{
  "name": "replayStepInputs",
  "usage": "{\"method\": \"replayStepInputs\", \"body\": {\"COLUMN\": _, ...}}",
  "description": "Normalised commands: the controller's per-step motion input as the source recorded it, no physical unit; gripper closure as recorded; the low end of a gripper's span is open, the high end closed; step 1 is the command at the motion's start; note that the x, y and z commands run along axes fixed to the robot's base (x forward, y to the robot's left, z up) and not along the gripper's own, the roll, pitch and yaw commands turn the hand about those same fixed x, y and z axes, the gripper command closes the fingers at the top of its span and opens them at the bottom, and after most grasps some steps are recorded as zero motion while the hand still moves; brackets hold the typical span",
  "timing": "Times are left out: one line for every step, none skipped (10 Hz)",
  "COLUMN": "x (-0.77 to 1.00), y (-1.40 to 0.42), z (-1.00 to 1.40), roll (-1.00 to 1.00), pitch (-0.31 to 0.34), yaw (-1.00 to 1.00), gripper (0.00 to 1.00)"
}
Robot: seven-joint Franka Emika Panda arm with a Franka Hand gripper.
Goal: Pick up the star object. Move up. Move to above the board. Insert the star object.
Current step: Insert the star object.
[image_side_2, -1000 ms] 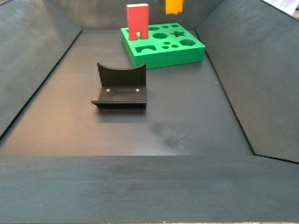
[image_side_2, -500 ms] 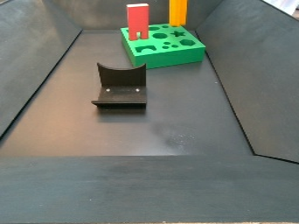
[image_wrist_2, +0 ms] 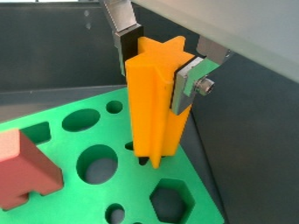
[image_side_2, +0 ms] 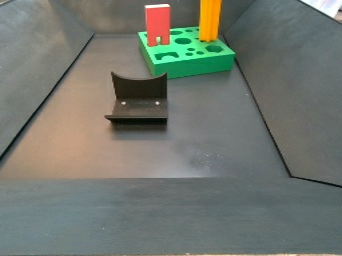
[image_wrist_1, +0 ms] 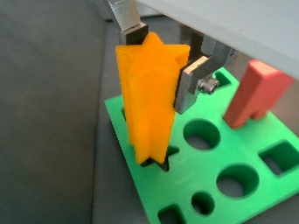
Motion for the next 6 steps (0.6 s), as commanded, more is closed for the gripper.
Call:
{"method": "replayStepInputs", "body": {"x": 0.0, "y": 0.0, "z": -0.03, "roll": 0.0, "pitch": 0.0, "yaw": 0.0, "gripper": 1.0}}
{"method": "replayStepInputs", "body": {"x": 0.16, "y": -0.14, "z": -0.32, "roll": 0.0, "pitch": -0.099, "yaw": -0.4, "gripper": 1.0}}
{"method": "replayStepInputs", "body": {"x": 0.23, "y": -0.29, "z": -0.33, "roll": 0.0, "pitch": -0.13, "yaw": -0.57, "gripper": 1.0}}
{"method": "replayStepInputs", "body": {"x": 0.15, "y": -0.27, "z": -0.27, "roll": 0.0, "pitch": -0.15, "yaw": -0.5, "gripper": 1.0}}
{"method": "replayStepInputs", "body": {"x": 0.07, "y": -0.27, "z": -0.22, "roll": -0.01, "pitch": -0.157, "yaw": -0.48, "gripper": 1.0}}
{"method": "replayStepInputs", "body": {"x": 0.1, "y": -0.25, "z": -0.28, "roll": -0.03, "pitch": -0.184, "yaw": -0.49, "gripper": 1.0}}
